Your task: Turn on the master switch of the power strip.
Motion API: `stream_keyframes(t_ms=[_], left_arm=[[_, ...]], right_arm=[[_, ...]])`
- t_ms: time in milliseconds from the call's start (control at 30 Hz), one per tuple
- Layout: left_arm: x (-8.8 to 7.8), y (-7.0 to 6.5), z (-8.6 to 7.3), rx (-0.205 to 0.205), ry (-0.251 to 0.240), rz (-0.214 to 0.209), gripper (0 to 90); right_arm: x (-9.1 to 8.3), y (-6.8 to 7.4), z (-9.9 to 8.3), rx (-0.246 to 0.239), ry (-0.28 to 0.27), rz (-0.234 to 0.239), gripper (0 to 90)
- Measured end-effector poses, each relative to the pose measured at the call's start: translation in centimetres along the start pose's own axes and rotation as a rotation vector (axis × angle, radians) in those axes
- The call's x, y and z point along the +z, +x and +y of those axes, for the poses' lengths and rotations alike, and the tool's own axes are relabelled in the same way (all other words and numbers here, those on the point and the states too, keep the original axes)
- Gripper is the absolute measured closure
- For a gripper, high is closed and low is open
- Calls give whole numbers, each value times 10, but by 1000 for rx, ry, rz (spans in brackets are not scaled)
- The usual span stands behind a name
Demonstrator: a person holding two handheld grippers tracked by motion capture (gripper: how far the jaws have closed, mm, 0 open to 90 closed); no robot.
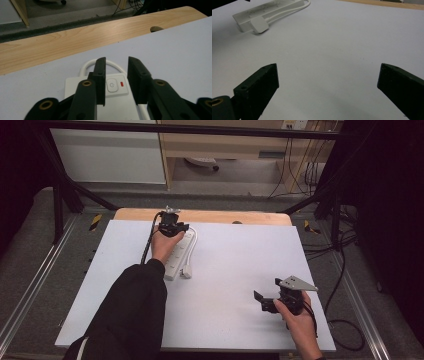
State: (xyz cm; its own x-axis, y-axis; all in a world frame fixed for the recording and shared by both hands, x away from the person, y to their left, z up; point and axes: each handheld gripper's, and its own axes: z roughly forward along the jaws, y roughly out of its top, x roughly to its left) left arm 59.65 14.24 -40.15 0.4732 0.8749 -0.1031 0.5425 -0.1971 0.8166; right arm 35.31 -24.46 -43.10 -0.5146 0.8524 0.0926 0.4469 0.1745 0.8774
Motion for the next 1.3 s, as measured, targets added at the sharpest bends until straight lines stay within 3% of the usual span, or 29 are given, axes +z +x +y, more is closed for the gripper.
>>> stream_keyframes(t_ms=[67, 133, 233, 367, 633, 833, 1067, 1300], left_arm=[[-1, 1, 0, -22, -1, -15, 601], [-4, 3, 0, -57, -19, -59, 555], [-7, 5, 0, -71, -45, -80, 484], [-12, 6, 1, -81, -74, -87, 392], [-19, 6, 2, -95, -65, -71, 158], [-27, 7, 3, -114, -49, -67, 127], [-40, 9, 0, -98, -71, -63, 131], [-53, 10, -7, -91, -60, -49, 142]], right_arm=[[0, 0, 0, -1, 0, 0, 41], [0, 0, 0, -1, -1, 1, 41], [0, 0, 0, -2, -1, 2, 41], [0, 1, 1, -4, 0, 4, 41], [1, 1, 1, -1, 1, 6, 40], [1, 1, 1, -6, 1, 7, 40], [1, 1, 1, -5, 1, 7, 40], [2, 1, 1, -6, 2, 7, 39]])
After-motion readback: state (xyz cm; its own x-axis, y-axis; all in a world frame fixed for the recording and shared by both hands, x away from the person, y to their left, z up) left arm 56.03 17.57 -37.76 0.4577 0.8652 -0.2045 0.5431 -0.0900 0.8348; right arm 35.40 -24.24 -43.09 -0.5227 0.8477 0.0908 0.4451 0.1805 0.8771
